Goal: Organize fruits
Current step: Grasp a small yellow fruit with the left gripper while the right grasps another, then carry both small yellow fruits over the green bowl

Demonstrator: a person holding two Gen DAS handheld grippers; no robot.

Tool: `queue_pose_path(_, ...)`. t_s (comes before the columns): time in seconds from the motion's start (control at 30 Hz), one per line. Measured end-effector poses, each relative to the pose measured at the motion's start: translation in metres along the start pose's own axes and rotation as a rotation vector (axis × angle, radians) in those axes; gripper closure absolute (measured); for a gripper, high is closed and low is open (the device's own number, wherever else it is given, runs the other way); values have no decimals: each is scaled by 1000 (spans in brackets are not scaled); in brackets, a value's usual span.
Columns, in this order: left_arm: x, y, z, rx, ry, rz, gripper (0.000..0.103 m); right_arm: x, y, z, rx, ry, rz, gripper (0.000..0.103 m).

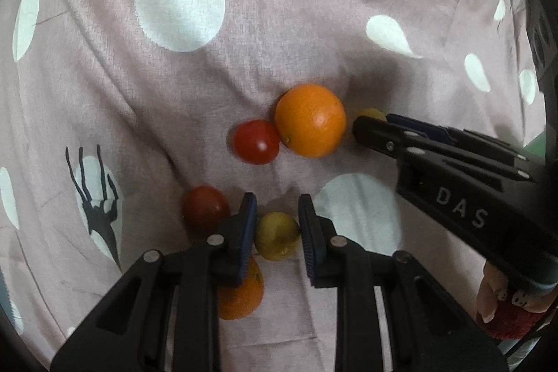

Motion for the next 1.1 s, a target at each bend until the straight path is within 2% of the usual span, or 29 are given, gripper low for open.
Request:
queue_pose_path(0.23, -4, -22, 10, 66, -20, 39, 79, -3, -41, 12, 5, 39, 45, 76)
queue_pose_path(0.5, 1, -63, 36, 143, 6, 97, 79, 23, -93, 22, 17, 101, 115, 76)
queue_pose_path(0.63, 8, -71, 36, 123, 30, 116, 79, 49, -108, 30, 51, 164, 120, 76)
queue_pose_path(0.77, 11, -88, 28, 134, 20, 131, 79, 64, -128, 37, 91, 162, 166, 76)
queue_pose_path(0.9, 13, -106, 36, 118, 33, 175, 79, 62, -145, 36, 91, 161, 220, 76)
queue_pose_path(1.0, 12, -115, 45, 138, 59, 203, 79, 57, -163, 36, 59, 155, 265, 76)
queue_pose_path(1.1, 12, -118, 55, 112, 81, 217, 79, 56, -172, 38, 64, 163, 282, 76)
Point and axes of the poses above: each gripper's, at about its wrist camera, not at the fingertips, and y roughly the way its jaws point, z to its right, x to its underside, the point moved 8 cm from there along y, roughly the way its jaws point, and after that the axes turned 6 degrees about z, right-handed, at the moved point
